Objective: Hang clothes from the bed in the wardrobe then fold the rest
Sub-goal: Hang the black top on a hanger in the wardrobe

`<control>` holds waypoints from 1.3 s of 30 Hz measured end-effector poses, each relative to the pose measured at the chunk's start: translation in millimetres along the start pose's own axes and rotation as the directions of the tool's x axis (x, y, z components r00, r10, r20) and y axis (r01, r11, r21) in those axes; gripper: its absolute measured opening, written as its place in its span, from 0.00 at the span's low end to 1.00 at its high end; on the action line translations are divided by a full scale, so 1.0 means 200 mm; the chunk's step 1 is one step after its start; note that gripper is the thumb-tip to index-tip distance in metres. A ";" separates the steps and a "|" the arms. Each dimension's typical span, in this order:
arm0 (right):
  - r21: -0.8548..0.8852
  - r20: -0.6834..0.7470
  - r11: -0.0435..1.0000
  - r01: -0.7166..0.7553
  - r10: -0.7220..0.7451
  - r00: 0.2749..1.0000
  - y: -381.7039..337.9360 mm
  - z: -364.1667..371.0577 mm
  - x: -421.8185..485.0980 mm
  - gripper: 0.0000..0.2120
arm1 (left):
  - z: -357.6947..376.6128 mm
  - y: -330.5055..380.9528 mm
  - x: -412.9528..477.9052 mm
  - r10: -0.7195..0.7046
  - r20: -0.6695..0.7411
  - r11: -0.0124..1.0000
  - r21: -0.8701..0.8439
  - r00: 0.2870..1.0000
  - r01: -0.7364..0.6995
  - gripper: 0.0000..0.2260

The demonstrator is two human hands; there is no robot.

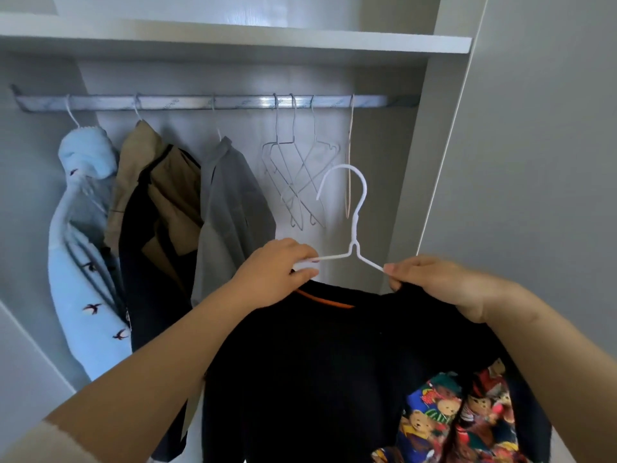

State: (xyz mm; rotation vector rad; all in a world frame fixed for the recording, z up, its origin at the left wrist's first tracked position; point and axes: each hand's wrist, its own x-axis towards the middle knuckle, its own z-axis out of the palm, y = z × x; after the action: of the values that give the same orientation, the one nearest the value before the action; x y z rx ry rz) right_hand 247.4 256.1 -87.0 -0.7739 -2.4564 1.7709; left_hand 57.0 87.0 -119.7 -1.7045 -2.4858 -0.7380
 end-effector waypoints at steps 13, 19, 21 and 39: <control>0.201 -0.045 0.970 -0.141 0.153 0.987 -0.03 0.10 0.08 0.14 | 0.08 -0.20 0.06 -0.306 -0.106 0.952 -0.030 0.946 0.305 0.13; 0.227 0.045 0.970 -0.090 0.082 0.996 -0.13 0.31 0.26 0.13 | -0.01 -0.27 0.14 -0.395 -0.211 0.919 -0.098 0.894 0.382 0.12; 0.213 0.036 0.974 -0.078 0.072 0.997 -0.19 0.36 0.33 0.15 | -0.08 -0.32 0.15 -0.435 -0.246 0.900 -0.144 0.866 0.411 0.14; 0.166 -0.176 0.977 0.135 -0.106 0.979 -0.85 0.51 1.17 0.06 | -0.42 -1.05 0.71 -0.543 -0.320 0.729 0.280 0.776 0.625 0.24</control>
State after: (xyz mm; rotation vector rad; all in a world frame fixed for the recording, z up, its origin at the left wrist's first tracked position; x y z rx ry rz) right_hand -53.2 218.5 -35.3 -0.7089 -2.1578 1.7729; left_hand -206.1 117.2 -79.4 -0.6504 -2.7724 -0.3887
